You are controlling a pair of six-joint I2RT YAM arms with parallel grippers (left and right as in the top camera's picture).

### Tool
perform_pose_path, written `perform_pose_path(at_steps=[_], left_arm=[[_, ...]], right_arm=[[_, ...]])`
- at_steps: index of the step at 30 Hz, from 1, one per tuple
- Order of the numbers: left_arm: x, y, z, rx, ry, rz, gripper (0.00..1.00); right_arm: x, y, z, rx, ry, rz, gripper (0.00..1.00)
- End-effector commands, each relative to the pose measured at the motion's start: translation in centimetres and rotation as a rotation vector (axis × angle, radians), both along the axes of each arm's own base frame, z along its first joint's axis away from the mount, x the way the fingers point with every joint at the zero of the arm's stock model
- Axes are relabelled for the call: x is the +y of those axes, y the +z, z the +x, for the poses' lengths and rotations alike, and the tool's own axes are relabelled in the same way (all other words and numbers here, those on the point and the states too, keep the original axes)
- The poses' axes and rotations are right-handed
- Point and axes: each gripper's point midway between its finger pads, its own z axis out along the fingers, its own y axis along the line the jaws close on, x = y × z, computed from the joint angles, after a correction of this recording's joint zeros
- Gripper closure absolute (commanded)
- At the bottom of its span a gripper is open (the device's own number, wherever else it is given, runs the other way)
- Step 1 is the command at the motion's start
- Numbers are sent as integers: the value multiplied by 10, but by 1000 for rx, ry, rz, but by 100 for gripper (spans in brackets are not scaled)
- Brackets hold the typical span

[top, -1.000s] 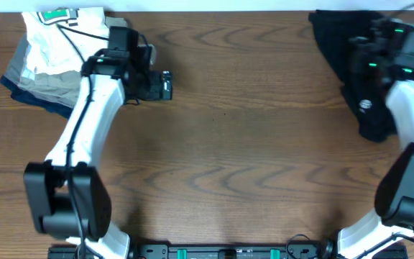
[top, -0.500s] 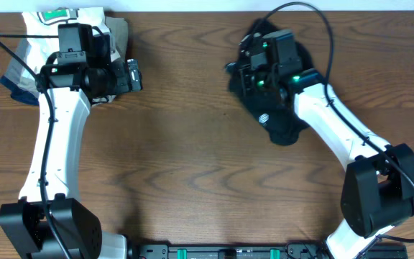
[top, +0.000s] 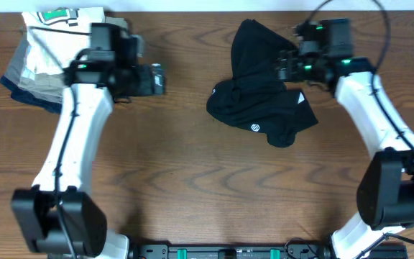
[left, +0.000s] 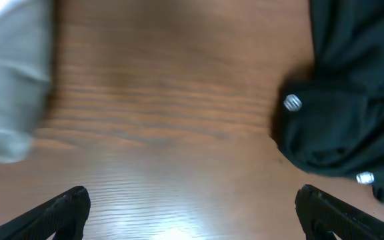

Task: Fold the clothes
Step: 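Drag the black shirt with the right gripper to table center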

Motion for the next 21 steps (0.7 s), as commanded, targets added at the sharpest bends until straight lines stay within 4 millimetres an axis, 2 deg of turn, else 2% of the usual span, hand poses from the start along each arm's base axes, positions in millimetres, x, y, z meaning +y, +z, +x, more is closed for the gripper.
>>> perform_pose_path(at_steps=[1, 5, 9, 17, 21], left_arm=[[-31, -26, -4, 77, -76, -5, 1], [-49, -56, -8, 151, -124, 9, 1], [-54, -74, -8, 190, -134, 16, 1], [-54, -76, -9, 197, -135, 17, 3], [-55, -75, -8, 190, -135, 16, 3]], right_arm=[[-27, 1, 3, 0, -36, -20, 28], [-45, -14, 8, 21, -65, -43, 28], [-53, -40, 20, 35, -89, -62, 33], [-77, -92, 43, 58, -221, -119, 42], [-78, -109, 50, 50, -221, -122, 46]])
